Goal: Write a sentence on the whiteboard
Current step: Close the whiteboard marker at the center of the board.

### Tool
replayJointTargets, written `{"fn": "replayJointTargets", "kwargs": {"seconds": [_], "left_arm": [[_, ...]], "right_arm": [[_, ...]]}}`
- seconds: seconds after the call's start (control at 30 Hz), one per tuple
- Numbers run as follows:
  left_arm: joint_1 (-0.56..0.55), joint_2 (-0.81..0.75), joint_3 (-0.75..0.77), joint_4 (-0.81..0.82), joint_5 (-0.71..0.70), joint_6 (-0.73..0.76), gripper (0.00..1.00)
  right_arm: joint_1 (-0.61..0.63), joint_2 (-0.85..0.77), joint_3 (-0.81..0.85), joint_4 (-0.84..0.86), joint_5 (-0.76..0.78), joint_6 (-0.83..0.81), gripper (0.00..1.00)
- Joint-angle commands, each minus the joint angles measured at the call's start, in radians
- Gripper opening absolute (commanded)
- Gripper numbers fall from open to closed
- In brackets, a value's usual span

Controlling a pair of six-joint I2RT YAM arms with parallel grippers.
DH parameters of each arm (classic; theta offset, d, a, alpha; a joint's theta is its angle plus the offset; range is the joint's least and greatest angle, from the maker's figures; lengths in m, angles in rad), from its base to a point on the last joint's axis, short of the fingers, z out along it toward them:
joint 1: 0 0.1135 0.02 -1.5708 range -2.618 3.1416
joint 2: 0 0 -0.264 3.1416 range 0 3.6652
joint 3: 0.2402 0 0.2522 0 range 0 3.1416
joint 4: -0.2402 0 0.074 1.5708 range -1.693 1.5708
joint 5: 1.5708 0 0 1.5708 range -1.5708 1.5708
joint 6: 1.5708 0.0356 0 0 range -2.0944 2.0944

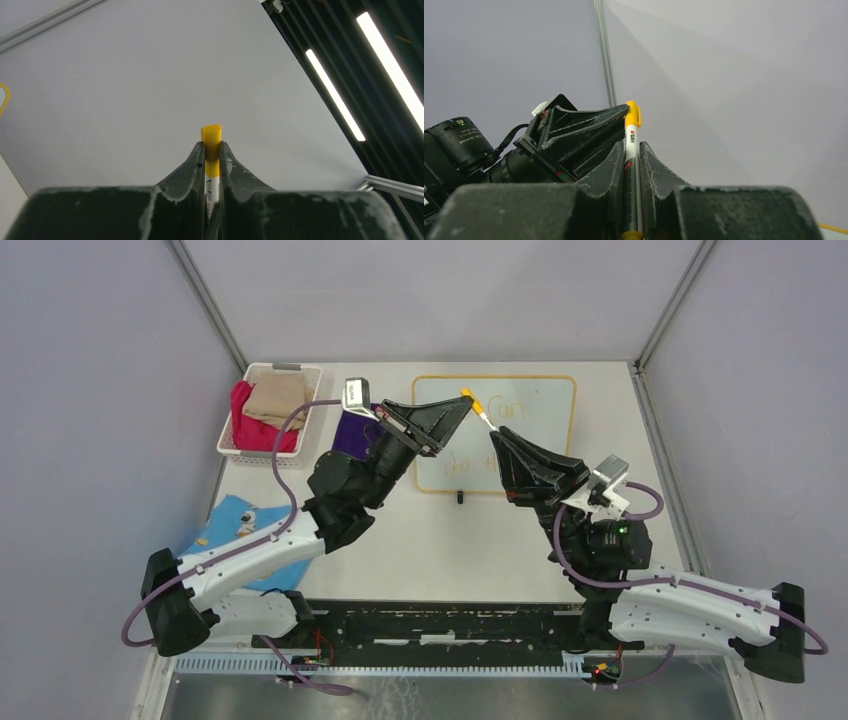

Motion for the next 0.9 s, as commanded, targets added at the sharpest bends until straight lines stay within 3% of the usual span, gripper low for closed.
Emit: {"fn": "replayJointTargets", "kwargs": {"seconds": [0.0, 0.27, 0.4, 0.5, 0.67, 0.87], "left_arm": [[-0.084, -0.028, -0.027, -0.095, 0.165, 0.063, 0.24], [-0.083, -0.075, -0.035, -0.121, 0.113, 0.107, 0.61], [-0.073, -0.12, -0.039, -0.159, 0.054, 0.15, 0.73], [-0.037, -0.147, -0.035, -0.186, 0.031, 0.163, 0.77], [0.083, -0.137, -0.009, -0.172, 0.15, 0.106, 0.78], [0.092, -0.103, 0.023, -0.098, 0.239, 0.109, 0.76]], "right_arm": [[-0.012, 0.01, 0.051, -0.039, 0.019, 0.006, 0.0], [-0.011, -0.005, 0.046, -0.056, 0.005, 0.019, 0.0], [-0.011, -0.027, 0.03, -0.072, -0.031, 0.024, 0.0], [-0.012, -0.051, 0.018, -0.089, -0.08, 0.034, 0.0], [-0.012, -0.087, 0.008, -0.123, -0.163, 0.057, 0.0], [-0.011, -0.105, 0.012, -0.148, -0.189, 0.068, 0.0]]}}
